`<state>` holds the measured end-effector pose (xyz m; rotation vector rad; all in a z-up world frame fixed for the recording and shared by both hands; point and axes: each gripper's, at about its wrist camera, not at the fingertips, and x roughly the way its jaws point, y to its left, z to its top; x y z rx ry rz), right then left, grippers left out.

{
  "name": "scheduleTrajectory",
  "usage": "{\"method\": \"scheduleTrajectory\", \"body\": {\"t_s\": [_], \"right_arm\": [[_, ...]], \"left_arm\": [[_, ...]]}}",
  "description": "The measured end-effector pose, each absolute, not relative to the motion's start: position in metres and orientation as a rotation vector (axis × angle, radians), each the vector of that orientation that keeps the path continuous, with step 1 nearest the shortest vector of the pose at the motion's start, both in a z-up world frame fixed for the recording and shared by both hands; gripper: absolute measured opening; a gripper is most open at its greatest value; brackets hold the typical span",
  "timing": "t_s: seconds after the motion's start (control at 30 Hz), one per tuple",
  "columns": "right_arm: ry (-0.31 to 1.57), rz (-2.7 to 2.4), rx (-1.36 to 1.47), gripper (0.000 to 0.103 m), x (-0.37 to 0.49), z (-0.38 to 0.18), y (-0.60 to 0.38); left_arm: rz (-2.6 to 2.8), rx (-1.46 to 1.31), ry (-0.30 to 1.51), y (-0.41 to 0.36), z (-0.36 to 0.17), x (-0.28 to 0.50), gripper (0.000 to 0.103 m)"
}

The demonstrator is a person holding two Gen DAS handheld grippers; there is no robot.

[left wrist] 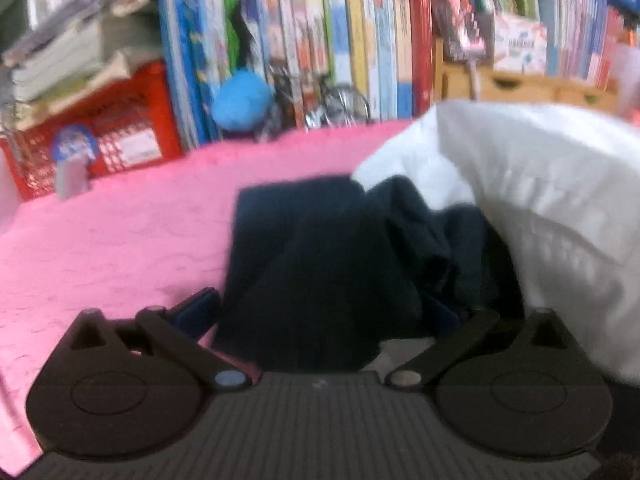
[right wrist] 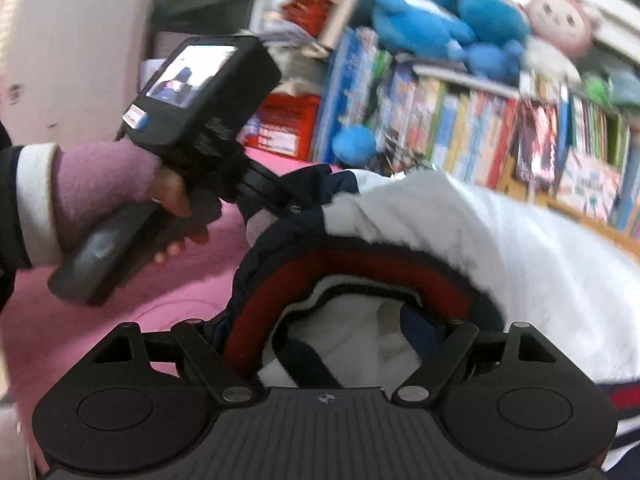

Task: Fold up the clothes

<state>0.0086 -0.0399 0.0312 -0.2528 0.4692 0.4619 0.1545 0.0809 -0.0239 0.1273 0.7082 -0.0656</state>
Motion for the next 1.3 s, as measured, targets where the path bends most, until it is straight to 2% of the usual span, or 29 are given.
{"method": "scheduleTrajectory", "body": {"t_s": [0.13,0.27,0.57,0.7,0.9,1.07,1.2,1.23,1.3], "right_arm": [[0.476,0.56,-0.241,0.082,-0.004,0.033,-0.035],[0.513,0.747,-0.099,0.083,-0.024,0.038,-0.047],[0.331,0.839,-0.119,0.082,-0.096,0.064,-0.081],[0.24,0.727,-0.244,0.083,-0.099,0.078,-0.093],[0.251,0.22,-0.573,0.082,-0.078,0.06,-0.128],[0.311,-0.079,-0.704,0.081,-0.054,0.04,-0.177],[0.338,-0.099,-0.821,0.081,-0.042,0.012,-0.188],[0.336,-0.096,-0.86,0.08,-0.038,0.006,-0.185],[0.332,-0.093,-0.901,0.069,-0.029,-0.002,-0.179]], "left_arm": [[-0.065,0.096,0.692,0.084,-0.033,0.153,0.103],[-0.08,0.053,0.71,0.089,-0.033,0.152,0.103],[-0.058,0.095,0.702,0.083,-0.033,0.154,0.103],[-0.051,0.113,0.696,0.08,-0.031,0.154,0.103],[-0.052,0.135,0.667,0.085,-0.02,0.141,0.101],[-0.104,0.111,0.54,0.097,0.022,0.089,0.103],[-0.147,0.09,0.432,0.106,0.057,0.046,0.103],[-0.179,0.1,0.415,0.101,0.063,0.038,0.103],[-0.274,0.153,0.394,0.081,0.069,0.021,0.103]]}}
